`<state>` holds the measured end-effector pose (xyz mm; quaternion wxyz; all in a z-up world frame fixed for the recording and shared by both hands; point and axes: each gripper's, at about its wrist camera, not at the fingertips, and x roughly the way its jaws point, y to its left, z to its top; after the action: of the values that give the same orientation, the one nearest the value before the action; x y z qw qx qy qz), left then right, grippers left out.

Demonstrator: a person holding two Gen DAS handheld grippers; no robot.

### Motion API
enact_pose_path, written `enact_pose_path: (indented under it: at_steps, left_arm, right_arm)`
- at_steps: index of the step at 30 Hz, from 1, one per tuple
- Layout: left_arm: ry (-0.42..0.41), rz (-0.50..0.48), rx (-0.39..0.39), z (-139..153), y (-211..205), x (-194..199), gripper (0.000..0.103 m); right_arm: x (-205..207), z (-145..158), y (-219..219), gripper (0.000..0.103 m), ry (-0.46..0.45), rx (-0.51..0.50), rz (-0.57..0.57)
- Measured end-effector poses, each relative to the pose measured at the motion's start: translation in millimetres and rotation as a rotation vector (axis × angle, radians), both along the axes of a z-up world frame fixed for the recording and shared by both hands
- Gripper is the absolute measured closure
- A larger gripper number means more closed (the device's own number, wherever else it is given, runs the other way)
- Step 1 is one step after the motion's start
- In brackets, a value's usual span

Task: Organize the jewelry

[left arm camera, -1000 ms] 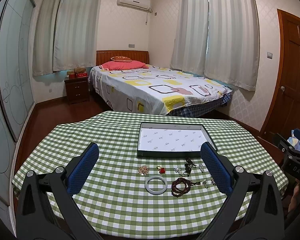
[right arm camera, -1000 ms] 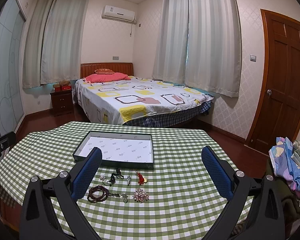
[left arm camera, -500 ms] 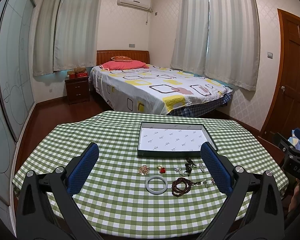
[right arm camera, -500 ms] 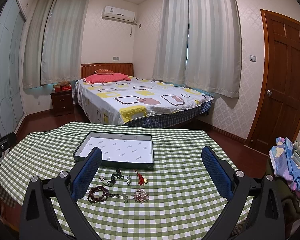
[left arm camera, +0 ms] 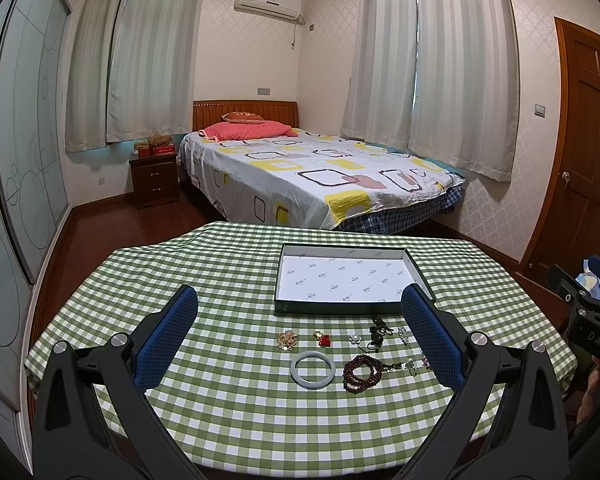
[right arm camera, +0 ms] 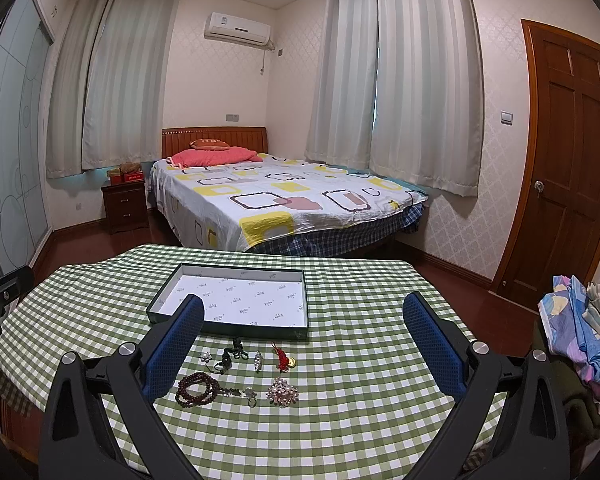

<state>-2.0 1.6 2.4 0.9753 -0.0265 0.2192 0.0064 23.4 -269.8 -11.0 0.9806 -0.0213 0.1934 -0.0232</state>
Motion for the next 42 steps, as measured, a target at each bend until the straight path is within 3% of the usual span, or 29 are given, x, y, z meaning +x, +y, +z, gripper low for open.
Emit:
enact_pose_path:
  at_steps: [42]
  left_arm:
    - [0.001, 0.004, -0.001, -2.2, -1.0, -1.7, 0.004]
  right_arm:
    - [-0.1, 8.0, 6.8, 0.006, -0.001, 0.006, 0.005]
